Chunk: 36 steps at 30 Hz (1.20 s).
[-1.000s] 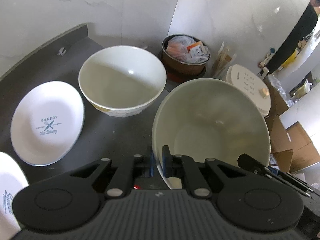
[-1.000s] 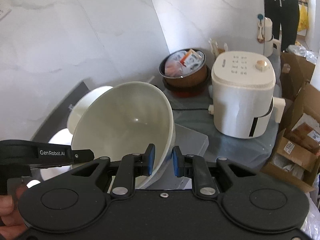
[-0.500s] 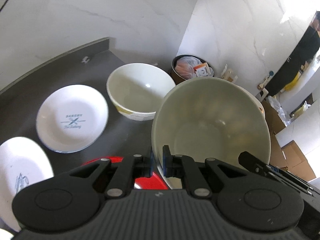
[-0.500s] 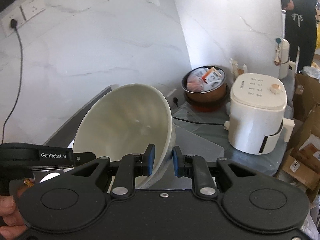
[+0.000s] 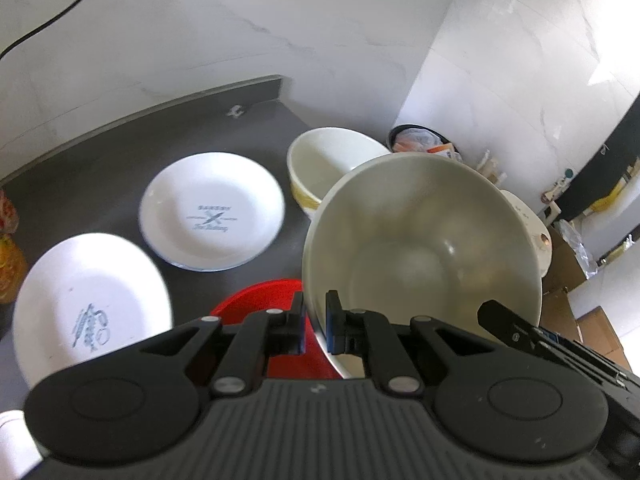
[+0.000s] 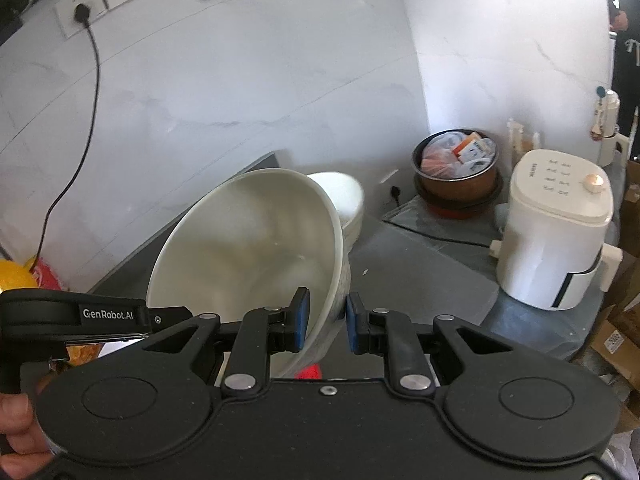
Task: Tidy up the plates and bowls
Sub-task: 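Carry the white bowl with both grippers and lower it into the red bowl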
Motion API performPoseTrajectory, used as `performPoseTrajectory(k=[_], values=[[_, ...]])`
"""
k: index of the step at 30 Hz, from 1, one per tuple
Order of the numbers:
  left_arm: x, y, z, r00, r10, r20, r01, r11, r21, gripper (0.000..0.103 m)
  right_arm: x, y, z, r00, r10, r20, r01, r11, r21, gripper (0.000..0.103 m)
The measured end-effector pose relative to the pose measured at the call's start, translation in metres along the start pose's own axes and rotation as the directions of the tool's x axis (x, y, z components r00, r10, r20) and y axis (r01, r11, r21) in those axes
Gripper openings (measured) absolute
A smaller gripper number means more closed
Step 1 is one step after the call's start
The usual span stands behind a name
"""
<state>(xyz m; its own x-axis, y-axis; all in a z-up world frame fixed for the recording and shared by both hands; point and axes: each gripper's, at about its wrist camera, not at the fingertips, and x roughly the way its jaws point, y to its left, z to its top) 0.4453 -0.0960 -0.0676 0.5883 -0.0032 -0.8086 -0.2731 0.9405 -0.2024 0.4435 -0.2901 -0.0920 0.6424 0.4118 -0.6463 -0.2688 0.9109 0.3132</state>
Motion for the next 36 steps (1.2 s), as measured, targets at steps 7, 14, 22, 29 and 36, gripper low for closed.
performPoseTrajectory(k=[7, 14, 22, 29, 36], values=[[-0.002, 0.022, -0.011, 0.999, 0.033, -0.023, -0.034, 0.998, -0.046, 0.008, 0.009, 0.016, -0.009, 0.998, 0.024, -0.053, -0.026, 0.999, -0.036, 0.019], [0.004, 0.035, -0.023, 0.996, 0.058, -0.071, -0.063, 0.995, -0.073, 0.007, 0.023, 0.022, -0.021, 0.993, 0.019, -0.120, -0.026, 0.998, -0.062, 0.019], [0.012, 0.044, -0.034, 0.990, 0.082, -0.113, -0.092, 0.992, -0.087, 0.007, 0.036, 0.026, -0.034, 0.980, 0.013, -0.199, -0.030, 0.996, -0.082, 0.020], [0.016, 0.048, -0.037, 0.986, 0.100, -0.131, -0.111, 0.991, -0.079, 0.007, 0.042, 0.028, -0.038, 0.971, 0.008, -0.237, -0.029, 0.996, -0.086, 0.021], [0.022, 0.055, -0.041, 0.982, 0.119, -0.148, -0.133, 0.987, -0.090, 0.007, 0.045, 0.034, -0.044, 0.965, 0.014, -0.261, -0.044, 0.993, -0.110, 0.024]])
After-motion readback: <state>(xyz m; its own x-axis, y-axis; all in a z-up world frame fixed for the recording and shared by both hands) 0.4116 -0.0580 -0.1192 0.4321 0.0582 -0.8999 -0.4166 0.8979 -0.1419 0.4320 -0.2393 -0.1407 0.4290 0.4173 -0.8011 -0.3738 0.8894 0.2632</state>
